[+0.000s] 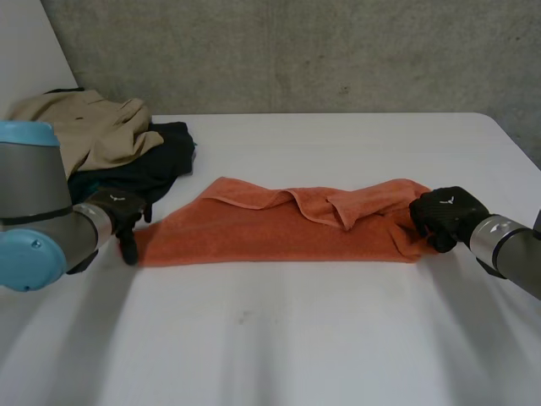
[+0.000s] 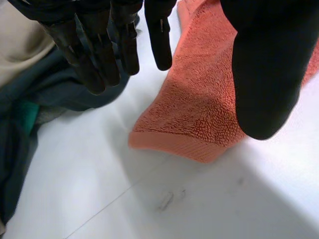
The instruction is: Fold the laundry.
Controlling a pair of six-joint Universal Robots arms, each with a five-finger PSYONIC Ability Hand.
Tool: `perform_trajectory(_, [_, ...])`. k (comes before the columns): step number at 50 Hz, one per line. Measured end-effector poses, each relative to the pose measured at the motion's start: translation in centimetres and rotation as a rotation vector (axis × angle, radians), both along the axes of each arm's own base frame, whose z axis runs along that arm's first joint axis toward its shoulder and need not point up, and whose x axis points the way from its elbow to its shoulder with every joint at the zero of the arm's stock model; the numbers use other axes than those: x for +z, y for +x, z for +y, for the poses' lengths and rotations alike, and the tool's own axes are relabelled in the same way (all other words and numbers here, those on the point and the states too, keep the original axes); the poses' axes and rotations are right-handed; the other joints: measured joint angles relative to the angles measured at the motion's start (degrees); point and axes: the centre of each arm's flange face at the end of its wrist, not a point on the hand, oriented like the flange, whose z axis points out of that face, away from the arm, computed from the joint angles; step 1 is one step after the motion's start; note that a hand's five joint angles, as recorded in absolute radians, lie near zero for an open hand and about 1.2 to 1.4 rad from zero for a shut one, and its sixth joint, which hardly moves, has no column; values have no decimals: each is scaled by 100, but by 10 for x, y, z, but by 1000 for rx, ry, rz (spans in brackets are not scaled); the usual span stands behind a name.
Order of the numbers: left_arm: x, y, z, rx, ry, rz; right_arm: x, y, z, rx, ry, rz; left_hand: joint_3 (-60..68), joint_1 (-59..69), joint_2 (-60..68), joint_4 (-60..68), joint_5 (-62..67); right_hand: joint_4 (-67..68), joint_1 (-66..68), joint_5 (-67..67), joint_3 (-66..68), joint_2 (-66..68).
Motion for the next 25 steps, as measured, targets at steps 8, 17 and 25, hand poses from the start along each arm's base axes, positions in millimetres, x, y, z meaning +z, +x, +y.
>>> perform_trajectory(8, [-17, -7, -4, -48, -1, -26, -2, 3, 3, 12, 0, 3, 569, 540, 572, 660, 675, 0, 0, 0, 0, 0])
perform_trajectory(17, [-26, -12, -9, -74, -25, -83, 0, 5, 7, 26, -9, 14, 2727, 2864, 2832, 2812, 2794, 0, 0, 0, 0, 0])
perform_trajectory(25, [-20, -12, -17, -53, -64, -97, 3, 10, 17, 57, -9, 37, 4299, 4065, 4359, 4425, 4231, 0, 0, 0, 0, 0])
